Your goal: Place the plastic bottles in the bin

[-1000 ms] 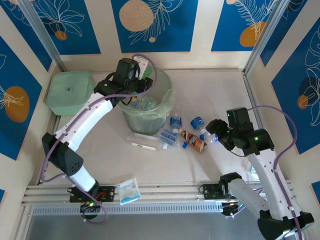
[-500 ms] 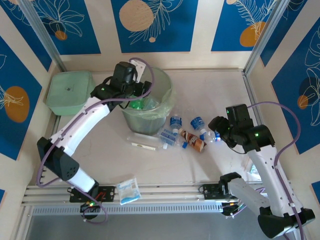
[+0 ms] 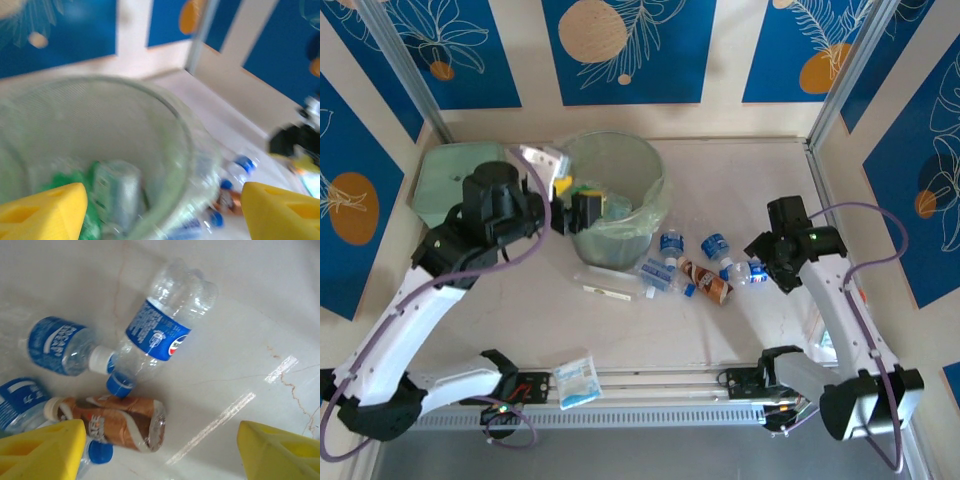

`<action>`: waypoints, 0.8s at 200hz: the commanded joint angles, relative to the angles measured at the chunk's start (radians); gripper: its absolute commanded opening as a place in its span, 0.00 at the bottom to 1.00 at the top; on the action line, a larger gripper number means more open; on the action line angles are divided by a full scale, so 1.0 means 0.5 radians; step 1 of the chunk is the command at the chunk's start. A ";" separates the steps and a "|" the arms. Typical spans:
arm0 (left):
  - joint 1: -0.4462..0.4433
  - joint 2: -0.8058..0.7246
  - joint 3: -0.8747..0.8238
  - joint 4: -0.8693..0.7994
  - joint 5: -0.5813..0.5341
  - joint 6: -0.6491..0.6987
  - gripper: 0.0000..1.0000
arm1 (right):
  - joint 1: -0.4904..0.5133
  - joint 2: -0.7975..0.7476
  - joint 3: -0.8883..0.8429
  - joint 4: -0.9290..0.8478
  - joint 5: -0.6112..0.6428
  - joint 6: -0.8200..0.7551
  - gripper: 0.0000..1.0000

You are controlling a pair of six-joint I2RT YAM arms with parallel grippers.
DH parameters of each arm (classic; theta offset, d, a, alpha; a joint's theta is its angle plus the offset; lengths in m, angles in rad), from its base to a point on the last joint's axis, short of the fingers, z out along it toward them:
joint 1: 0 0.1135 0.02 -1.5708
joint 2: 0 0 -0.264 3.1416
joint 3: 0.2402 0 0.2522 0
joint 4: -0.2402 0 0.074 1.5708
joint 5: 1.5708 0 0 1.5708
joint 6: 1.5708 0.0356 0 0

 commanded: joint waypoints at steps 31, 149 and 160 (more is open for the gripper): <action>-0.248 -0.196 -0.417 -0.079 0.203 -0.113 0.82 | -0.044 0.207 -0.161 0.250 -0.045 0.169 0.80; -0.542 -0.096 -0.712 0.197 0.209 -0.220 0.83 | -0.227 0.795 -0.176 0.584 -0.092 0.107 0.84; -0.541 -0.102 -0.724 0.204 0.206 -0.229 0.83 | -0.249 0.835 -0.169 0.608 -0.099 0.090 0.85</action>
